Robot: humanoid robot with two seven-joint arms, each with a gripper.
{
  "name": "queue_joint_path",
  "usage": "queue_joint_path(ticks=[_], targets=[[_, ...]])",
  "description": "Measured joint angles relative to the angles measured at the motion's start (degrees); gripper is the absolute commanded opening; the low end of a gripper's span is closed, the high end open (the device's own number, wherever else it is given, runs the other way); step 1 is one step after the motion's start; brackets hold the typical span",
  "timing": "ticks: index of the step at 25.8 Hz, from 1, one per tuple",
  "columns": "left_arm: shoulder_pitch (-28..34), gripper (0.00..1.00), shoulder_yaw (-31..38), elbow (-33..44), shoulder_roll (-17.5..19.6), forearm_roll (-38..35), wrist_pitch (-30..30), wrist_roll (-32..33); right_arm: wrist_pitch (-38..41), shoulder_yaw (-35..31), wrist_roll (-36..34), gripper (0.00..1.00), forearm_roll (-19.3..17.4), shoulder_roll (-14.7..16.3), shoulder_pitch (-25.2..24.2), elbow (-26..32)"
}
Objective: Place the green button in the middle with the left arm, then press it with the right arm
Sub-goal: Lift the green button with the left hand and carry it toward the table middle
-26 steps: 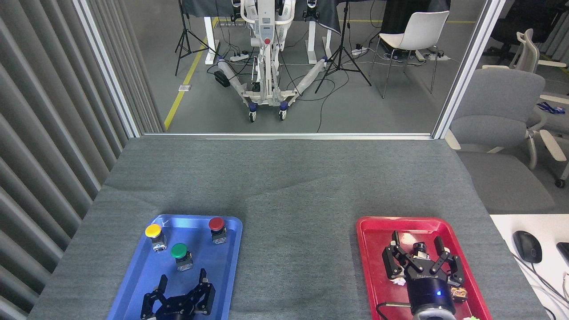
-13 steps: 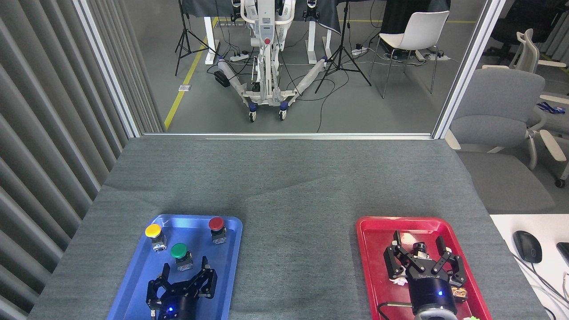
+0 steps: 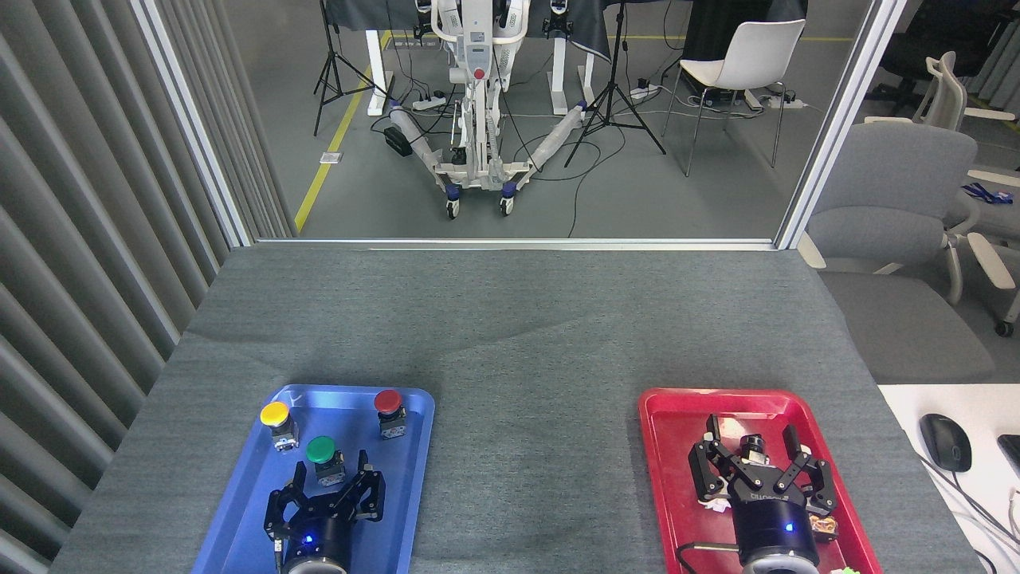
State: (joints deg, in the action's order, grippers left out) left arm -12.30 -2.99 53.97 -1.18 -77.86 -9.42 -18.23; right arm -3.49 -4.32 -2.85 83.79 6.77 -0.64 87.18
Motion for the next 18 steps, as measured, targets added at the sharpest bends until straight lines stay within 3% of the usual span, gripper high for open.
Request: queue_joint_path(ticks=[11,14,18], targets=[[-0.03,0.01,-2.31,-1.01,1.47,-0.72,0.51,-0.23,-1.07,0.21,0.74,1.0,-0.05,-0.1,2.14,-0.14],[0.26,0.0,-3.69,-0.66,2.87,-0.99,2.34,-0.16,-1.15,0.42,0.83,1.0,-0.03,0.9,2.29,-1.47],[1.85,0.0,-4.32,3.94,4.28,-1.06,9.2,-0.5,-1.16,2.08,1.06,1.0,0.02,1.59,2.32,-2.54]])
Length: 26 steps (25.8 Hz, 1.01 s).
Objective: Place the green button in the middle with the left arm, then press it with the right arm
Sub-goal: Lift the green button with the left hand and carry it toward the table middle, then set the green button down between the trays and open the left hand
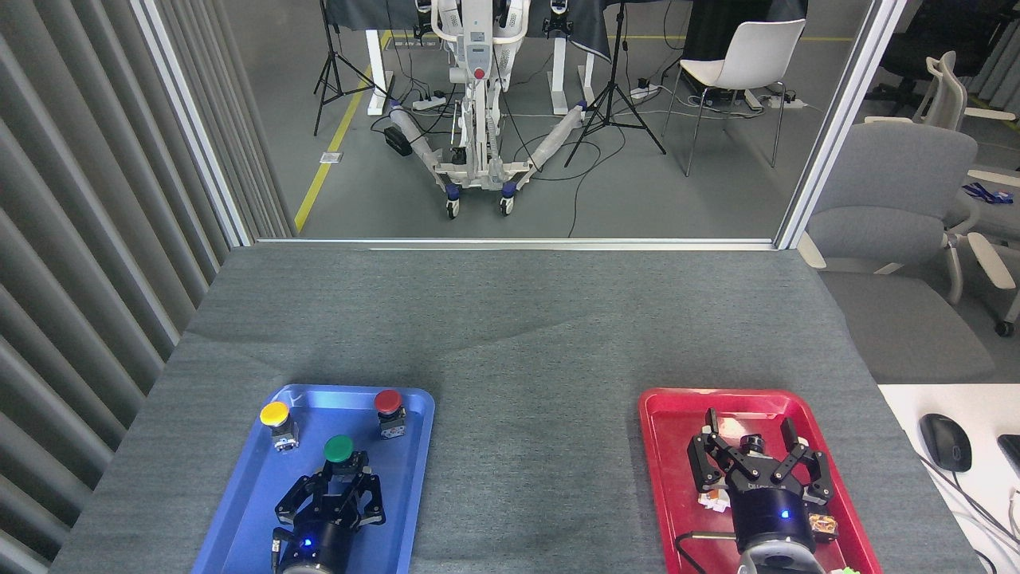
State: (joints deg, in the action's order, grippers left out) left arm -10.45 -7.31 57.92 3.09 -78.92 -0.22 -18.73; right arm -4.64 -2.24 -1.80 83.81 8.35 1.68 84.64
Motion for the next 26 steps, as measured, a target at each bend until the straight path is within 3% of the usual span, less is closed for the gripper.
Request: queue_joint_path(ticks=[4,8,14,19,26], targets=[[2.5,0.0,-0.6,9.59,0.6,0.07,6.68,-0.83,0.0,1.13,-0.24,1.0,0.01,0.16,-0.01,-0.13],[0.57,0.0,-7.66,12.4,0.56,-1.45,11.61,-0.88,-0.24,1.32,-0.55,1.0,0.04,-0.24,0.05,-0.17],[-6.44,0.0,-19.6,1.44,-3.91,-6.43,13.08,-0.17,-0.64,1.2,-0.91,1.0,0.08,-1.0,0.08,-0.23],[-10.94,0.0,-21.68,-8.87,-9.0,-8.2,12.99,-0.27,-0.53,1.25,-1.11,1.0,-0.14,-1.21,0.15,-0.16],[-12.33,0.01,-22.01,-14.89,-10.23,-8.6,11.49,-0.48,-0.53,1.92,-1.18,1.0,-0.12,-1.68,1.34,-0.05]])
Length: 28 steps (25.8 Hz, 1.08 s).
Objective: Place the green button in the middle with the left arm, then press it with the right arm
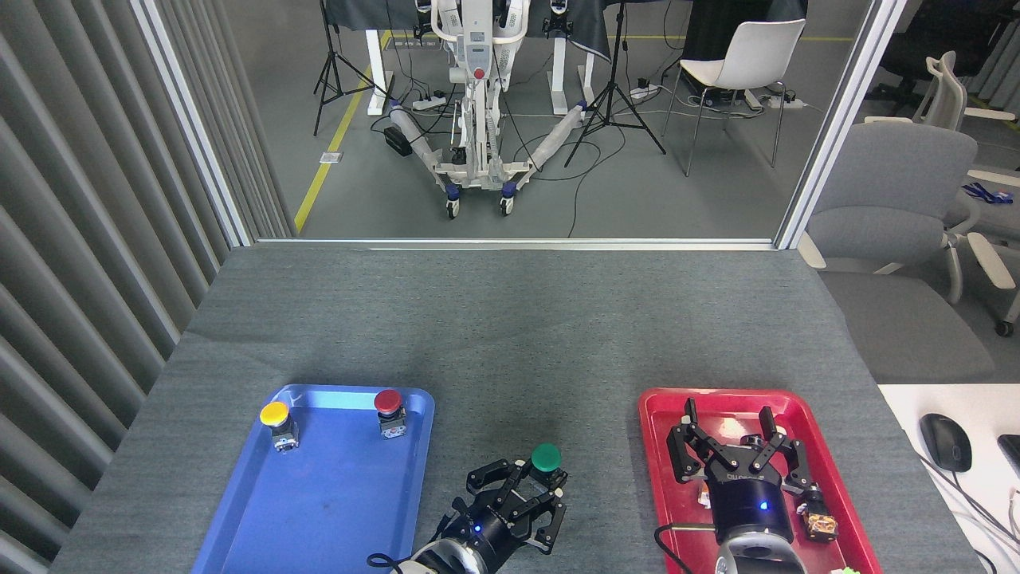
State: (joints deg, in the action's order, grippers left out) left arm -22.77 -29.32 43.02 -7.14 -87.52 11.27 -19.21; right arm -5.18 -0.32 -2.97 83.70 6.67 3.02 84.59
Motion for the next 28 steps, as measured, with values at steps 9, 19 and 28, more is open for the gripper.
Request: queue_joint_path(ticks=[9,19,28], targets=[[-0.06,0.49,-0.79,-1.96,-0.13,0.02,-0.94,-0.44,-2.32,3.01,-0.14,1.0,0.12,0.61,0.59,1.46],[2.89,1.0,-0.85,1.65,0.19,0.23,-0.77,-3.48,0.29,2.44,0.37,1.0,0.02,0.05,0.55,1.97],[12.08,1.0,0.0,21.43,4.89,0.43,-5.28,-3.65,-0.23,1.39,0.86,1.0,-0.09,0.19,0.48,2.24]])
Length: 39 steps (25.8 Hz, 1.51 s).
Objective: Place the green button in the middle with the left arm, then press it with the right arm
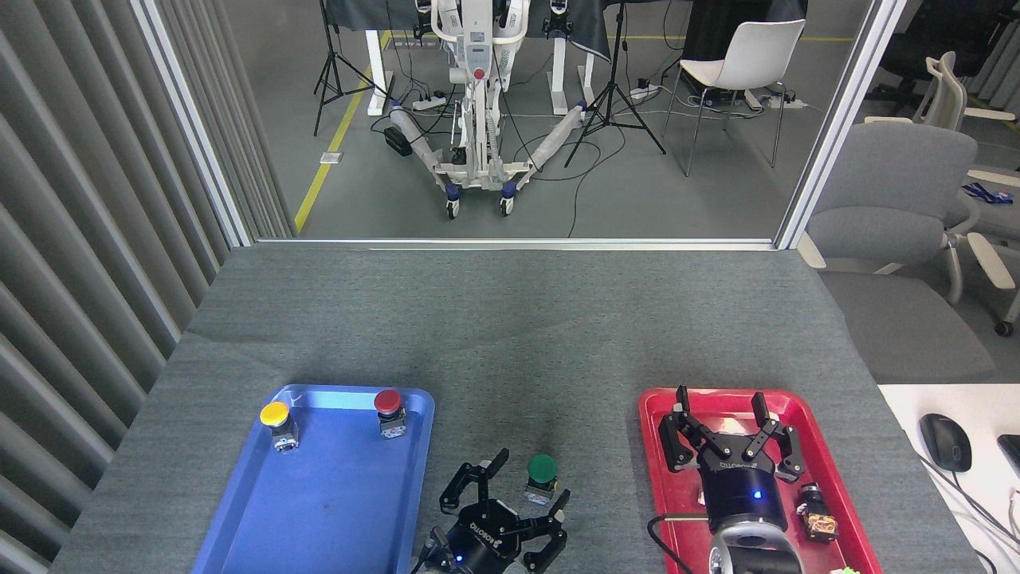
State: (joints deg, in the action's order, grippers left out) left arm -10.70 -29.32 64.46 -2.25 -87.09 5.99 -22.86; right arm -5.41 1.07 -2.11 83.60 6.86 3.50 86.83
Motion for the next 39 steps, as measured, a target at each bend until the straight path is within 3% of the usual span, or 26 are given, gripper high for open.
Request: queue_joint_path(ticks=[3,4,6,8,9,11,13,17,24,39], targets=[[5.29,1.0,1.42,9.05,4.7,0.32,-8.78,0.15,2.04,0.02,-0.47,0.96,0.0,0.37,-0.11,-0.07],[6.87,1.0,2.46,11.83,6.6,0.66,-11.3,0.29,2.72,0.03,-0.7,0.88,-0.01,0.43,-0.09,-0.14],[9.76,1.0,5.89,16.56,10.1,2.58,-14.21,0.94,3.87,0.1,-0.86,0.59,0.0,0.36,-0.01,-0.29],[11.9,1.0,10.41,19.33,12.29,6.07,-14.45,2.31,5.83,0.41,-1.02,0.42,-0.01,0.22,-0.17,-0.37],[12.62,1.0,12.61,20.08,13.2,7.66,-13.43,2.97,6.8,0.54,-1.09,0.36,-0.01,0.18,-0.33,-0.4],[13.49,1.0,17.1,20.99,14.95,10.31,-10.41,4.26,9.5,0.9,-1.75,0.11,-0.01,-0.14,-1.09,-0.42],[13.93,1.0,20.95,21.28,16.07,11.74,-7.55,5.16,11.42,2.16,-1.98,0.0,0.01,-0.97,-2.34,-0.35],[14.11,1.0,24.9,20.86,16.83,12.75,-4.66,6.85,13.45,6.05,-0.83,0.0,0.2,-1.96,-3.77,-0.15],[14.17,1.0,26.08,19.77,17.16,12.89,-4.04,7.62,13.85,10.53,0.54,0.0,1.41,-1.79,-3.6,-1.05],[11.94,1.0,27.15,19.05,19.71,12.92,2.9,7.9,5.44,19.27,1.01,0.0,2.96,-4.73,-1.47,-10.21]])
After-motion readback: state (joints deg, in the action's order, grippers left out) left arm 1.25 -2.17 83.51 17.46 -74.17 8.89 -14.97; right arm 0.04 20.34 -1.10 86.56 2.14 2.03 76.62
